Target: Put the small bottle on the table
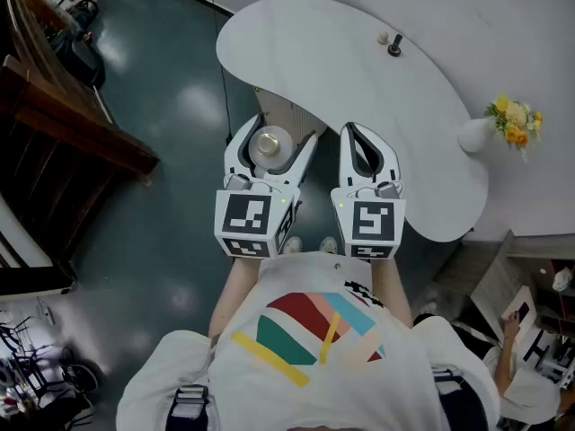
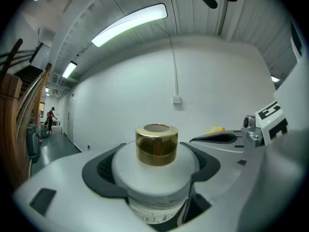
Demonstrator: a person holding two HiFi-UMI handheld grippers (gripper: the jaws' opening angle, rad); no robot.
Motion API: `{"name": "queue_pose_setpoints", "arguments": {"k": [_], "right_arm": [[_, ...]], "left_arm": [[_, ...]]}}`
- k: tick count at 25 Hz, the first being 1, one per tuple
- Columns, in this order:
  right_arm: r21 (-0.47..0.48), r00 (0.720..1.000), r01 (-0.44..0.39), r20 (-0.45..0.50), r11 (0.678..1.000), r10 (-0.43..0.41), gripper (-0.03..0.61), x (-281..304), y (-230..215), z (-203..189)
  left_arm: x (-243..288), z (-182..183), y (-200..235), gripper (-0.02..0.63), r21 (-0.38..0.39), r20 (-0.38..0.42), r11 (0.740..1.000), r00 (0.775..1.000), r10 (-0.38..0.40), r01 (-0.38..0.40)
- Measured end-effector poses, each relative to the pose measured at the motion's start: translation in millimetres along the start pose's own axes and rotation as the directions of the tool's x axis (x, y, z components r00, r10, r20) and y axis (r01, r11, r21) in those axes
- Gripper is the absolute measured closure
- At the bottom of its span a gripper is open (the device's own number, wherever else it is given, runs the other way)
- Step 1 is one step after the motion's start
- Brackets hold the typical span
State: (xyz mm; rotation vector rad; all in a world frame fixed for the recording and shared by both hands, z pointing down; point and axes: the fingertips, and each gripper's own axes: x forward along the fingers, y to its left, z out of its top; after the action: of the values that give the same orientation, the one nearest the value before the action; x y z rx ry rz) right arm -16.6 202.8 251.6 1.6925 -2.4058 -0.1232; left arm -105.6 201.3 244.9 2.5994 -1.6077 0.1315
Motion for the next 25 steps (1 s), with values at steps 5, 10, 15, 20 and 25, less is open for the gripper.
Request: {"name": "queue_pose_setpoints", "arguments": {"k": [5,10,15,20,25], "right_arm": [[0.008,0.999,-0.033,0.003,0.999,0.032,0.568,4.7,0.9,1.5],[0.002,0.999,-0.052,-0.008,0.999,0.052,0.568,5.5,-0.1,-3.5],[0.01,0.998,-0.064,-0.02,0.998,0.064,0.568,4.1,-5.8,-9.4],[0.068,0.995,-0.102,0.015,0.992,0.101,0.568,0.3,-9.8,-9.3],[0.082,0.995,-0.1,0.014,0.992,0.099,0.568,-4.1,-26.7,-15.2]], "left_arm": [[6.9,-0.1,1.1,0.274,-0.011,-0.004,1.0,1.0,0.003,-0.003],[13.8,-7.3,-1.5,0.273,-0.016,-0.023,1.0,1.0,0.004,-0.004],[19.7,-9.5,-5.5,0.273,-0.026,-0.026,1.0,1.0,0.002,-0.003],[24.1,-14.5,-10.5,0.273,-0.038,-0.036,0.999,0.999,0.007,-0.009],[31.9,-18.7,-16.0,0.273,-0.059,-0.047,0.998,0.999,0.025,-0.028]]}}
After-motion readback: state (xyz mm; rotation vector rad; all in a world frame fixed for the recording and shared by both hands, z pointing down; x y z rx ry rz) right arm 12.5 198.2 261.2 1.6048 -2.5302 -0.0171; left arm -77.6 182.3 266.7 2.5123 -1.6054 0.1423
